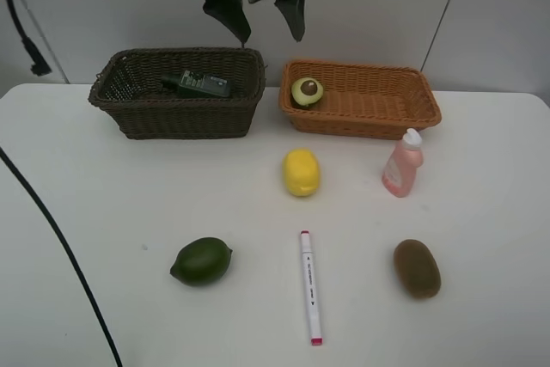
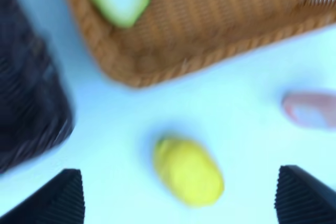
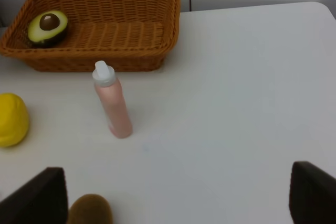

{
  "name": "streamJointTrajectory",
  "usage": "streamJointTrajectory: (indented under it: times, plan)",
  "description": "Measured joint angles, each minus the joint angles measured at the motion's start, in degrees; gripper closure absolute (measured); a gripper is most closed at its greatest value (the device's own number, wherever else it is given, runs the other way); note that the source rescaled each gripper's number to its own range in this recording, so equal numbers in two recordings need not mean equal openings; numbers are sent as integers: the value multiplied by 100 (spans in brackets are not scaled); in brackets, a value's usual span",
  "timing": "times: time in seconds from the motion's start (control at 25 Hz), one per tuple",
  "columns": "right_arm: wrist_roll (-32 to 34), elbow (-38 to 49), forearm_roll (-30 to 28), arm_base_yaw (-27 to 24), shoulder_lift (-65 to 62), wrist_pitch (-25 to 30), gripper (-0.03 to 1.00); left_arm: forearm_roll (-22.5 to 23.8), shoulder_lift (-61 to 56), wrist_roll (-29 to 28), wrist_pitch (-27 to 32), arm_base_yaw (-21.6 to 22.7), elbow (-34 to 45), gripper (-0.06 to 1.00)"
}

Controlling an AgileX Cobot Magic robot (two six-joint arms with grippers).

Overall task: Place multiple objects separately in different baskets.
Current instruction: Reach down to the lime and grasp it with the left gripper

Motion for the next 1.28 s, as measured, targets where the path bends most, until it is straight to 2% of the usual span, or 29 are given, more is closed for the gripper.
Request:
streamJointTrajectory:
  times: [0.36, 0.6, 0.8, 1.04, 1.28]
  plan:
    - [0, 0, 0, 0, 0, 0, -3, 22, -1933, 392, -10, 4, 2788, 4]
    - [0, 0, 0, 0, 0, 0, -3, -3, -3075, 1577, -8, -415, 4748, 4]
    - [0, 0, 0, 0, 0, 0, -3, -10, -3430, 2201, -113, -713, 6100, 4]
    - [0, 0, 0, 0, 0, 0, -3, 3, -3203, 2931, -1753, -1035, 6900, 4]
    - [0, 0, 0, 0, 0, 0, -3, 89, -2367, 2913, -2943, -1408, 6947, 4]
